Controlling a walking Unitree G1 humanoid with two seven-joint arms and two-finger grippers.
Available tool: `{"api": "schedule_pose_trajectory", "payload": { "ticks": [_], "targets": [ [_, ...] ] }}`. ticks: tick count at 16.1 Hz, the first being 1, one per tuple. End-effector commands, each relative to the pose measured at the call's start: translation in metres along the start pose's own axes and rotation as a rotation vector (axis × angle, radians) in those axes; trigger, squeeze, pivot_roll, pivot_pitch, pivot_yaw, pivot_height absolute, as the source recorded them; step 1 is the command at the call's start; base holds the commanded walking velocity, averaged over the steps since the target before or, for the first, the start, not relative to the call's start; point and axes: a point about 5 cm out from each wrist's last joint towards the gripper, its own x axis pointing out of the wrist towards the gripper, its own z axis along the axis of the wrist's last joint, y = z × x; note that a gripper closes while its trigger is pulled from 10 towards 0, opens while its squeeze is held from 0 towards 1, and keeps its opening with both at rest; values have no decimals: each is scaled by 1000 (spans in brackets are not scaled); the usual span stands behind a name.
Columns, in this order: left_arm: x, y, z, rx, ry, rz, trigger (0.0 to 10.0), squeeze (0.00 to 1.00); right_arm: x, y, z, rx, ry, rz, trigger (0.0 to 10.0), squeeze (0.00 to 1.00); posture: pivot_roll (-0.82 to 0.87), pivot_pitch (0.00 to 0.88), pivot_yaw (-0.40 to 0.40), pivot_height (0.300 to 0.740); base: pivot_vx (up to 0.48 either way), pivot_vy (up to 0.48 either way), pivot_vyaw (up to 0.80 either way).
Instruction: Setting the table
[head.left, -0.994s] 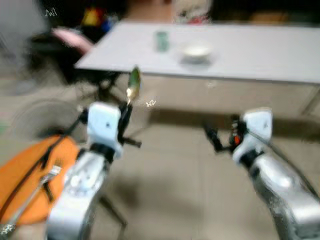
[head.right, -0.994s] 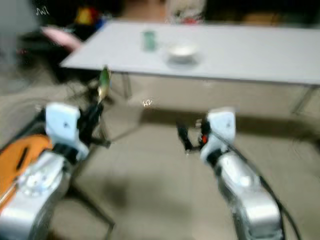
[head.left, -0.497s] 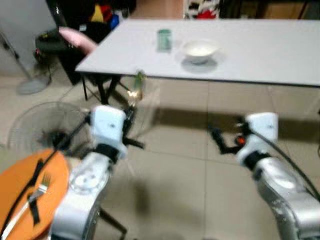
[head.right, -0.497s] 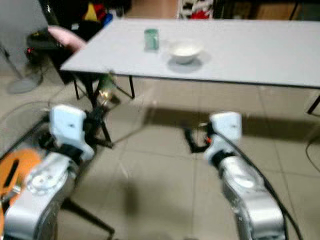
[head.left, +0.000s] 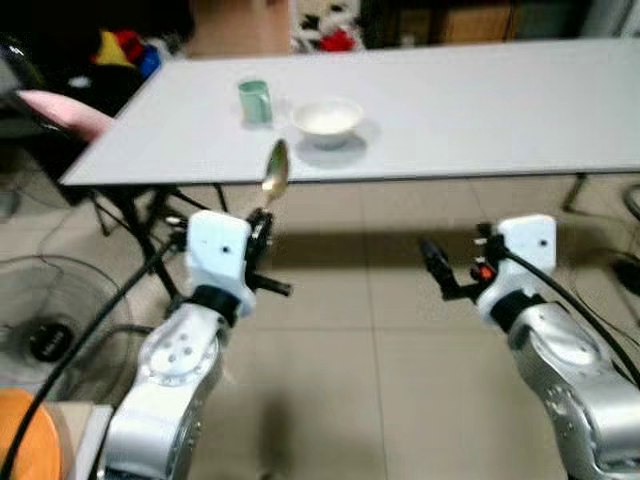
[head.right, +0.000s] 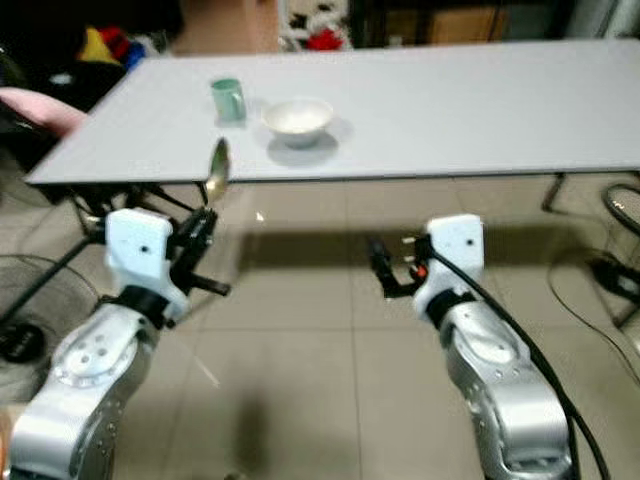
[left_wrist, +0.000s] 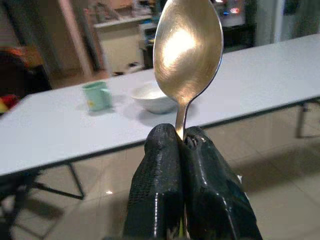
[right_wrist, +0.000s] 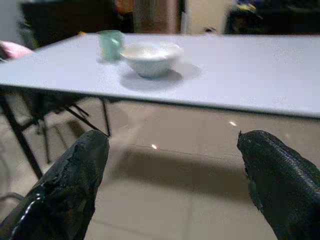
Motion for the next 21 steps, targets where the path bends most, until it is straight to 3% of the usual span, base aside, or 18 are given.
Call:
{"api": "schedule_pose_trajectory", "payload": {
  "ticks": [1,18,21],
  "targets": [
    [-1,8,1,19,0,36,10000,0,5,8,2,6,-5,43,10000,0,-88,25,75,740,382,0,0],
    [9,15,2,23,4,57,10000,0,15,12,9,20,-34,108,10000,0,-82,13,75,740,382,0,0],
    [5,15,-4,-12,20,80,10000,0,15,12,10,0,-29,123,10000,0,-98,13,59,740,380,0,0]
  ]
}}
